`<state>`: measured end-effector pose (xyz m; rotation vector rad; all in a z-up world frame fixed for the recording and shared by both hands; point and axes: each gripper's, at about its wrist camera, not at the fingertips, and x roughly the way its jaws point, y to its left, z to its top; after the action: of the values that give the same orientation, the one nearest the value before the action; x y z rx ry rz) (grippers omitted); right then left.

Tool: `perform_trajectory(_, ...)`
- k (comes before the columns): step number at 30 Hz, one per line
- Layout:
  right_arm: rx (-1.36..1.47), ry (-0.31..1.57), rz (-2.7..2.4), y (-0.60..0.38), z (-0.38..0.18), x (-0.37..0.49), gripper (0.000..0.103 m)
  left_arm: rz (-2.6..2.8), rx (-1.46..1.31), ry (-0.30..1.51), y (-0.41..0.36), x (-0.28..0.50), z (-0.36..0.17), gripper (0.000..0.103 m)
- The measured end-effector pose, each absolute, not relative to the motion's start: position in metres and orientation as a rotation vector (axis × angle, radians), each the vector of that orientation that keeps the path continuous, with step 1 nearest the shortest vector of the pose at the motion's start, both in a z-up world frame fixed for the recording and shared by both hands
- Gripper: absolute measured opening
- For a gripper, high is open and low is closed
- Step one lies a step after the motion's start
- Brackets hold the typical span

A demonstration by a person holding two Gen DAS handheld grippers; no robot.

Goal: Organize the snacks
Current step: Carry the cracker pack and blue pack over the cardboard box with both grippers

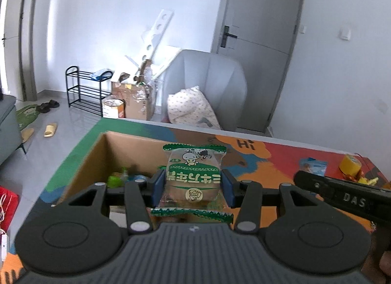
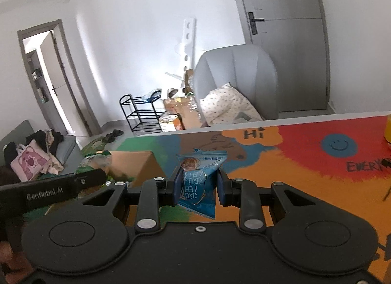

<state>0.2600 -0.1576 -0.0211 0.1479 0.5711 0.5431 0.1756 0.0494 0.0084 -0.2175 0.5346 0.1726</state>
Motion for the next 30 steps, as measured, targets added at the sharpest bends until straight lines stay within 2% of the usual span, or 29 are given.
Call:
perform_trajectory(15, 0.12, 0.556, 0.624, -0.11, -0.016, 0.26, 0.027, 0.262, -0.27, 0.55, 0.115, 0.17, 0.008, 0.048)
perform_trajectory(17, 0.124, 0.558, 0.636, -0.106, -0.017, 0.261, 0.027, 0.265, -0.284, 0.545, 0.117, 0.173, 0.006, 0.053)
perform_trajectory(19, 0.121, 0.56, 0.649, -0.102, -0.017, 0.259, 0.027, 0.268, -0.297, 0.545, 0.12, 0.173, 0.004, 0.07)
perform_trajectory(30, 0.108, 0.583, 0.743, -0.076, -0.014, 0.247, 0.027, 0.301, -0.321, 0.539, 0.131, 0.15, -0.001, 0.078)
